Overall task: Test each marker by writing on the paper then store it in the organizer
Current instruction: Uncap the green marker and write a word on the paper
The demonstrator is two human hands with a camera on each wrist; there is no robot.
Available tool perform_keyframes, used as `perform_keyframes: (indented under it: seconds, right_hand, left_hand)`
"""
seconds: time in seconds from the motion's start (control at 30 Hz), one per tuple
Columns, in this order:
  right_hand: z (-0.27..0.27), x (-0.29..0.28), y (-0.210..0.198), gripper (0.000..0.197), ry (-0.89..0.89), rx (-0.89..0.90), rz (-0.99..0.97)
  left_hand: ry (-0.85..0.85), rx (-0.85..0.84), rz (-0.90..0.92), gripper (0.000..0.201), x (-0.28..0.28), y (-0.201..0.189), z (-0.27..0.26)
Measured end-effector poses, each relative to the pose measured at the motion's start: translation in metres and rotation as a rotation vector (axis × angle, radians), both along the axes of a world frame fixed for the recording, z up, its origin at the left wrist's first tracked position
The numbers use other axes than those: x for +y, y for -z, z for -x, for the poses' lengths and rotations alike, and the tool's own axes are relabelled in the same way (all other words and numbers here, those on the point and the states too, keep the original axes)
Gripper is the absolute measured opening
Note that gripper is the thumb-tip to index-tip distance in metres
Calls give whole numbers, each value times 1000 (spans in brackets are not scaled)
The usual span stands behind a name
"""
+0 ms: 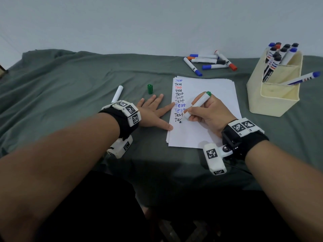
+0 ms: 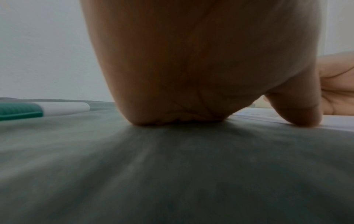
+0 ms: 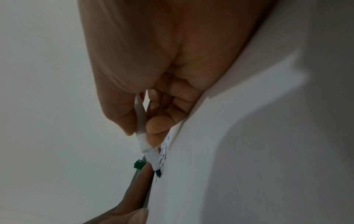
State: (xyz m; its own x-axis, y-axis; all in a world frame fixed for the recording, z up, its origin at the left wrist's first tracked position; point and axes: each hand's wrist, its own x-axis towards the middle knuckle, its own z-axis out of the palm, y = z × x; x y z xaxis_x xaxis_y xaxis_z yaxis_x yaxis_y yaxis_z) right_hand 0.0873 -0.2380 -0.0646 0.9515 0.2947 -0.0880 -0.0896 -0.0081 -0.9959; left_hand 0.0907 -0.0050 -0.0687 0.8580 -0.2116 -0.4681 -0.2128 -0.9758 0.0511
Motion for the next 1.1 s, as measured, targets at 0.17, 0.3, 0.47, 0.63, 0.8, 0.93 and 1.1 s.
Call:
perform_keyframes:
  seconds: [0.17, 0.3, 0.47, 0.63, 0.8, 0.93, 1.1]
  right_hand:
    - [0, -1, 0, 23, -3, -3, 34]
    - [-1, -2, 0, 21, -23, -3, 27]
    - [-2, -4, 1, 24, 33, -1, -4]
    - [-2, -4, 2, 20, -5, -26, 29]
    - [-1, -4, 2, 22, -4, 3, -42]
    - [-2, -6, 3, 22, 12, -8, -19]
    - [-8, -12, 8, 24, 57, 73, -318]
  left_hand:
    - [2, 2, -8, 102, 0, 0, -1]
    - [1, 10, -3, 103, 0, -2, 1]
    - [4, 8, -12, 102, 0, -1, 0]
    - [12, 13, -13, 100, 1, -1, 0]
    - [10, 5, -19, 99, 1, -1, 0]
    - [5, 5, -17, 98, -1, -2, 1]
    - [4, -9, 4, 96, 0, -3, 3]
